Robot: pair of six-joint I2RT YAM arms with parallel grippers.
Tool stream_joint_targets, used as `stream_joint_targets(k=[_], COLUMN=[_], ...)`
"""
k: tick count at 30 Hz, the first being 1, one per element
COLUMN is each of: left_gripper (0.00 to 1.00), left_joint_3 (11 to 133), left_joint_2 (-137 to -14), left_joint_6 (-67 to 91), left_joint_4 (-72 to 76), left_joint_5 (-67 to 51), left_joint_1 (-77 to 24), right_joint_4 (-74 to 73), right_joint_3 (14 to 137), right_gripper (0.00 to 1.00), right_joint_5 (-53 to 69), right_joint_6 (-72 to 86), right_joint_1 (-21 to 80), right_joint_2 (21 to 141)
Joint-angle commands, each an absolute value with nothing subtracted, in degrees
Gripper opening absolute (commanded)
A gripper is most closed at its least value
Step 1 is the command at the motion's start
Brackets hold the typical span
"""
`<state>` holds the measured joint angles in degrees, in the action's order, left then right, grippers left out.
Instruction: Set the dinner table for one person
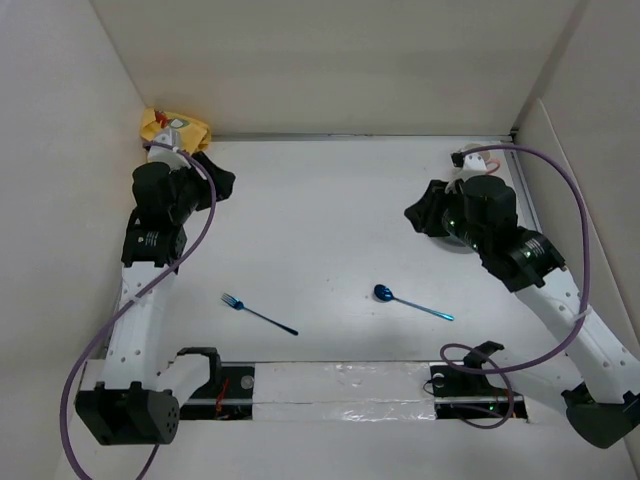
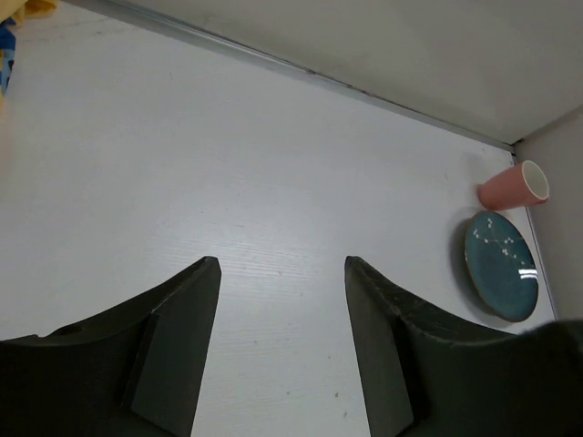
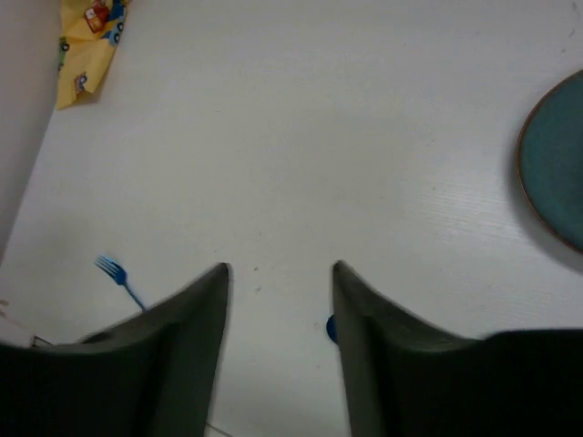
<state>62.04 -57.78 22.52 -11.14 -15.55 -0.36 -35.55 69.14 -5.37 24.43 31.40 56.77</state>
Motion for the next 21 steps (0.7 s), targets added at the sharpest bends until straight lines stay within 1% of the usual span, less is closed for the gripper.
stream_joint_targets(k=[1, 2, 3, 4, 5, 6, 7, 8, 10, 12, 13, 14, 16, 17, 21], left_gripper=[0.54, 0.51, 0.46, 0.39, 0.23, 0.14, 0.03, 0.0, 0.0, 0.0, 0.04, 0.18, 0.29, 0.39, 0.44], left_joint_3=[65.56, 66.09, 67.05, 67.67, 68.37, 70.29, 71.44, 72.5, 76.54, 80.48, 81.81, 82.96, 86.03, 86.74, 92.79], left_joint_2=[-58.53, -59.75, -60.46, -61.25, -63.7, -65.37, -66.96, -70.98, -75.04, -81.8, -83.83, -87.85, -91.83, -95.59, -105.89], left_joint_6=[23.03, 22.94, 22.94, 23.37, 23.55, 23.55, 22.86, 23.03, 22.59, 21.8, 21.71, 22.23, 23.02, 23.64, 26.45], left_joint_4=[-11.51, -11.6, -11.43, -11.25, -11.69, -11.95, -12.39, -13.61, -14.67, -15.64, -15.91, -15.91, -15.21, -15.21, -14.94], left_joint_5=[-10.47, -9.85, -8.8, -6.35, -5.02, -2.83, 1.89, 4.2, 8.24, 10.89, 14.03, 15.11, 14.51, 14.15, 11.52], left_joint_1=[-0.35, 0.52, 1.4, 1.41, 2.36, 2.37, 2.37, 2.37, 2.9, 2.9, 2.9, 2.9, 5.09, 5.71, 8.25], right_joint_4=[-32.87, -32.44, -31.65, -31.29, -30.85, -30.15, -29.89, -29.53, -29.0, -28.31, -28.13, -27.95, -27.6, -27.51, -27.69], right_joint_3=[69.43, 69.17, 68.47, 68.12, 67.77, 67.68, 67.24, 67.15, 66.97, 66.71, 66.45, 66.18, 65.83, 66.09, 66.97], right_gripper=[0.33, 0.17, 0.04, 0.0, 0.0, 0.0, 0.0, 0.0, 0.0, 0.0, 0.0, 0.0, 0.0, 0.0, 0.0], right_joint_5=[-2.29, -1.68, -1.15, -0.62, -0.44, 1.47, 1.75, 2.02, 2.46, 3.77, 4.04, 4.39, 4.31, 4.13, 4.04], right_joint_6=[22.94, 22.94, 22.85, 22.76, 22.5, 22.41, 22.41, 22.41, 22.33, 22.32, 22.32, 22.32, 22.15, 21.89, 20.92], right_joint_1=[30.23, 29.71, 29.71, 29.71, 29.71, 29.71, 29.71, 29.71, 30.32, 30.93, 30.94, 30.94, 31.55, 31.55, 31.55], right_joint_2=[56.07, 56.07, 56.16, 56.16, 56.25, 56.6, 56.69, 56.86, 57.3, 57.22, 57.39, 57.31, 57.65, 57.92, 59.76])
